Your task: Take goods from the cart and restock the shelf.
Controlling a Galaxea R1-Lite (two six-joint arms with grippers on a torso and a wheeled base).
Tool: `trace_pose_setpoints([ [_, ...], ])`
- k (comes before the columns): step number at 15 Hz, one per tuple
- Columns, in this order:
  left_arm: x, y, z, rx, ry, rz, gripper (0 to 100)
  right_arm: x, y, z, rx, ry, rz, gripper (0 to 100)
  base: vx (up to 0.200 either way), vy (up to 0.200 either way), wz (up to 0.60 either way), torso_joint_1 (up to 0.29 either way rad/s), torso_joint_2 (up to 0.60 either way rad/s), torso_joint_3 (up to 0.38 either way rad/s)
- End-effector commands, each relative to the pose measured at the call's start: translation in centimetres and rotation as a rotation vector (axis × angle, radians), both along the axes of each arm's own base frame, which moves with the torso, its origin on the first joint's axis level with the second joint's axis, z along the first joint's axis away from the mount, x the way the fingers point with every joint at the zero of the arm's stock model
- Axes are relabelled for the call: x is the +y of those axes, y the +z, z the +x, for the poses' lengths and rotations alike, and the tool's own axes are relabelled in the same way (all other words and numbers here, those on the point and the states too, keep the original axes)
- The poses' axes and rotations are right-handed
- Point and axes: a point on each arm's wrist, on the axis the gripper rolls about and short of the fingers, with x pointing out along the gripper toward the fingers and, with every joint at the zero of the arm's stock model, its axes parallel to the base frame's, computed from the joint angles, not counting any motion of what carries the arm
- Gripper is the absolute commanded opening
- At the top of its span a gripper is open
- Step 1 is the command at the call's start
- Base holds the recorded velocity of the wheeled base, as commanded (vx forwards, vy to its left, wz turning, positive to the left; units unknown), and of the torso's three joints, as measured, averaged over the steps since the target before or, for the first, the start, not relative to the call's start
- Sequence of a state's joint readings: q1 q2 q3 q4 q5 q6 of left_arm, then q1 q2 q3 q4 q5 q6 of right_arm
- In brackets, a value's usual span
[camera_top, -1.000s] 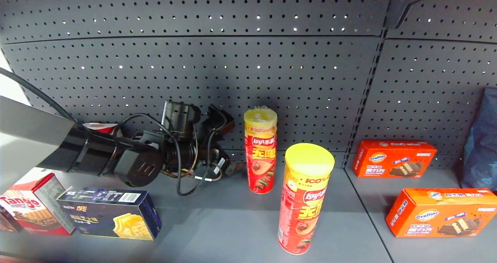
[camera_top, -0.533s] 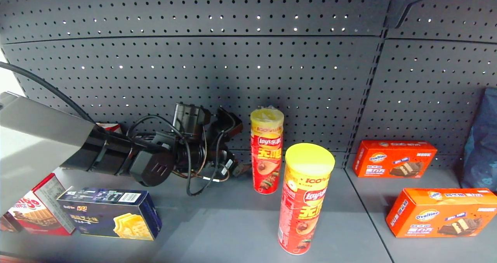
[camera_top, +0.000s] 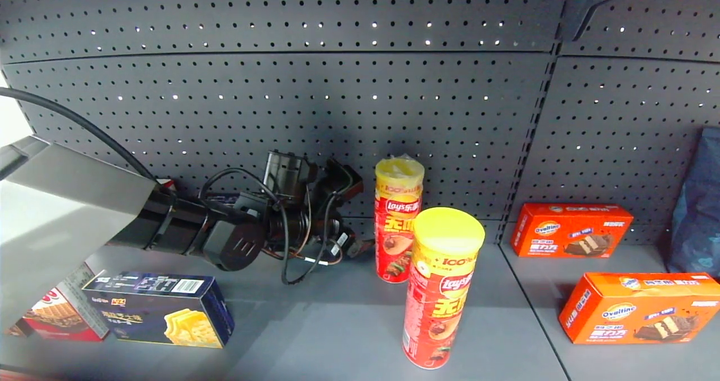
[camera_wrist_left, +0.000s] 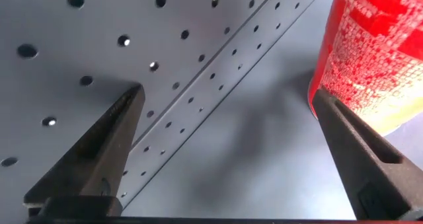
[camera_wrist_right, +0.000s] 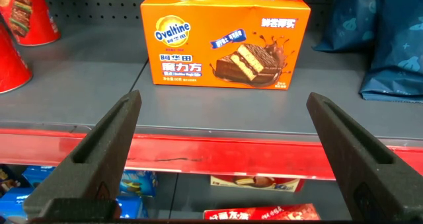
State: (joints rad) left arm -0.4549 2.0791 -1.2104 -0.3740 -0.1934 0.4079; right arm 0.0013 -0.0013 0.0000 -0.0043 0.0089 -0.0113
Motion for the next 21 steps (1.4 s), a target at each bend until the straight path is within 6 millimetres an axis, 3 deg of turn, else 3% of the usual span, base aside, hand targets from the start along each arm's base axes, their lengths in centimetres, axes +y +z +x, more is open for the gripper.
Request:
trace_pose_setpoints([
  [1, -0.6, -0.3, 0.1, 0.004, -0.011, 0.001, 100, 0.0, 0.0, 0.0, 0.001, 0.001, -0.001, 100, 0.000, 0.000, 0.00, 0.000, 0.00, 0.000],
  [7, -0.7, 0.0, 0.1, -0.008, -0.012, -0.002, 100, 0.0, 0.0, 0.0, 0.001, 0.001, 0.001, 100, 0.000, 0.000, 0.00, 0.000, 0.00, 0.000],
  [8, 0.3, 2.2, -0.5, -0.062, 0.016, -0.022, 100, 0.0, 0.0, 0.0, 0.001, 0.001, -0.001, 100, 0.000, 0.000, 0.00, 0.000, 0.00, 0.000],
  [10, 2.3, 4.6, -1.2, -0.113, 0.056, -0.040, 100, 0.0, 0.0, 0.0, 0.001, 0.001, -0.001, 100, 0.000, 0.000, 0.00, 0.000, 0.00, 0.000],
  [13, 4.3, 7.2, -3.4, -0.169, 0.093, -0.058, 100, 0.0, 0.0, 0.0, -0.001, 0.019, -0.046, 100, 0.000, 0.000, 0.00, 0.000, 0.00, 0.000],
  [16, 6.1, 10.2, -7.6, -0.236, 0.098, -0.088, 100, 0.1, 0.0, 0.0, -0.002, 0.029, -0.046, 100, 0.000, 0.000, 0.00, 0.000, 0.00, 0.000],
  [17, 6.4, 10.4, -8.3, -0.240, 0.098, -0.090, 100, 0.1, 0.0, 0.0, -0.002, 0.028, -0.046, 100, 0.000, 0.000, 0.00, 0.000, 0.00, 0.000],
  [21, 9.0, 9.5, -14.4, -0.223, 0.133, -0.067, 100, 0.0, 0.1, 0.0, -0.004, -0.024, -0.012, 100, 0.000, 0.000, 0.00, 0.000, 0.00, 0.000],
])
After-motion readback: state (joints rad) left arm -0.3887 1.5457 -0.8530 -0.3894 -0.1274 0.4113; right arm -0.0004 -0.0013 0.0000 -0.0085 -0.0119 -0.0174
